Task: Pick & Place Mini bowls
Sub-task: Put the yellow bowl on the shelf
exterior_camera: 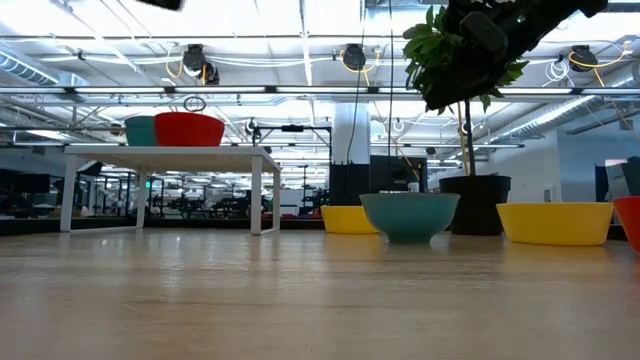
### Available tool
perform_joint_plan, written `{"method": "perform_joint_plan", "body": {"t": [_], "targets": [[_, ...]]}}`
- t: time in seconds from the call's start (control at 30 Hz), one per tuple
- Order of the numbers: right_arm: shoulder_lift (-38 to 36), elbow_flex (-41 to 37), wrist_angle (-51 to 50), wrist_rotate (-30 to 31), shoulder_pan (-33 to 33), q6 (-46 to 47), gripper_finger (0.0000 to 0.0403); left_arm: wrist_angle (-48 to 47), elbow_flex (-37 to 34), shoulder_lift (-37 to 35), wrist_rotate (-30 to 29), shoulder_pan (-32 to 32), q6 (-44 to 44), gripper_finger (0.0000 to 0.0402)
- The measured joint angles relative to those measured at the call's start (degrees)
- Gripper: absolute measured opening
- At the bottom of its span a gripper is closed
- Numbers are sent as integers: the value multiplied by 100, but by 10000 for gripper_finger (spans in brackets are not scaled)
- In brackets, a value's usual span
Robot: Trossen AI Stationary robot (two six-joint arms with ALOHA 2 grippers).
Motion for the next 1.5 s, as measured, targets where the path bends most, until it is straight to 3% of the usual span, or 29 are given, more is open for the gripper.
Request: {"method": "perform_joint_plan", "body": {"t": [0.3,0.73,0.97,1.2,1.5], "targets": [[0,0,2,-13,0,-259,187,170,-2,998,17,-1779,-2453,155],[0,0,-2,-34,2,-472,187,158,-2,2218,417,-2919,-4559,154],[0,0,-18,-337,4,-476,187,-3,-2,2648,412,-3290,-5325,154],[0,0,-24,-321,4,-476,187,11,-28,3165,392,-3386,-5436,154],[0,0,-24,-321,4,-474,187,167,-548,3378,383,-3364,-5983,142]]}}
